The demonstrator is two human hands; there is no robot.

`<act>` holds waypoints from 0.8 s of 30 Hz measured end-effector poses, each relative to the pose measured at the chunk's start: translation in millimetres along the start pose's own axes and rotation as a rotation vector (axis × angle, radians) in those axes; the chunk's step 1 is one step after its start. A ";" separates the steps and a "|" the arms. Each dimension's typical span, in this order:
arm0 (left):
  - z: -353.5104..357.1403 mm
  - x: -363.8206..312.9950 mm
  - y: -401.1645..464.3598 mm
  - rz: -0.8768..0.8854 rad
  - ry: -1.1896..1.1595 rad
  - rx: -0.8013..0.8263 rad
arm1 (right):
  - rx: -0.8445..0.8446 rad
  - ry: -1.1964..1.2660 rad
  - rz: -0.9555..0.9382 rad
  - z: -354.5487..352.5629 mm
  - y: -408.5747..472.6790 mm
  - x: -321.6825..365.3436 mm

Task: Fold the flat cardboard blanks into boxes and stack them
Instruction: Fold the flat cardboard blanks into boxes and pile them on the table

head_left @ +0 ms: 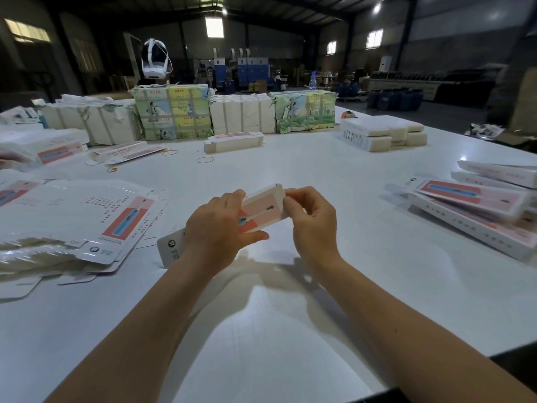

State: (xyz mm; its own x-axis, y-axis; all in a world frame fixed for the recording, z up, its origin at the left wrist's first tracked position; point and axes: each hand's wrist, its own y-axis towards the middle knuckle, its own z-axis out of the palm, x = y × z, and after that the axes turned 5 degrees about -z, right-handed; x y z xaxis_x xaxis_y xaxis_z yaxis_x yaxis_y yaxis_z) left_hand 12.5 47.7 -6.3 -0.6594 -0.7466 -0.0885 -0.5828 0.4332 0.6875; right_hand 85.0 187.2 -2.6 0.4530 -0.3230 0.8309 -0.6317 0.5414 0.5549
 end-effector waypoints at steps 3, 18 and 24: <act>-0.6 -0.2 0.2 0.006 0.015 -0.001 | -0.016 -0.082 -0.051 -0.6 -1.0 -0.3; -8.4 -18.8 0.8 0.051 0.192 0.074 | -0.020 -0.383 -0.226 -0.4 -2.9 -8.3; -1.5 -12.7 0.4 -0.009 0.106 0.057 | 0.001 -0.326 -0.191 0.9 -1.8 -8.8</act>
State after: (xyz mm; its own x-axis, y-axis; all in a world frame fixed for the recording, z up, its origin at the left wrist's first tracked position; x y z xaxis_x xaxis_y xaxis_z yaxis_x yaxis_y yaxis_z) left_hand 21.4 56.6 -3.8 -0.6015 -0.7987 -0.0156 -0.6167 0.4518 0.6446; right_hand 81.6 188.4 -10.8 0.3386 -0.6482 0.6821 -0.5564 0.4466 0.7007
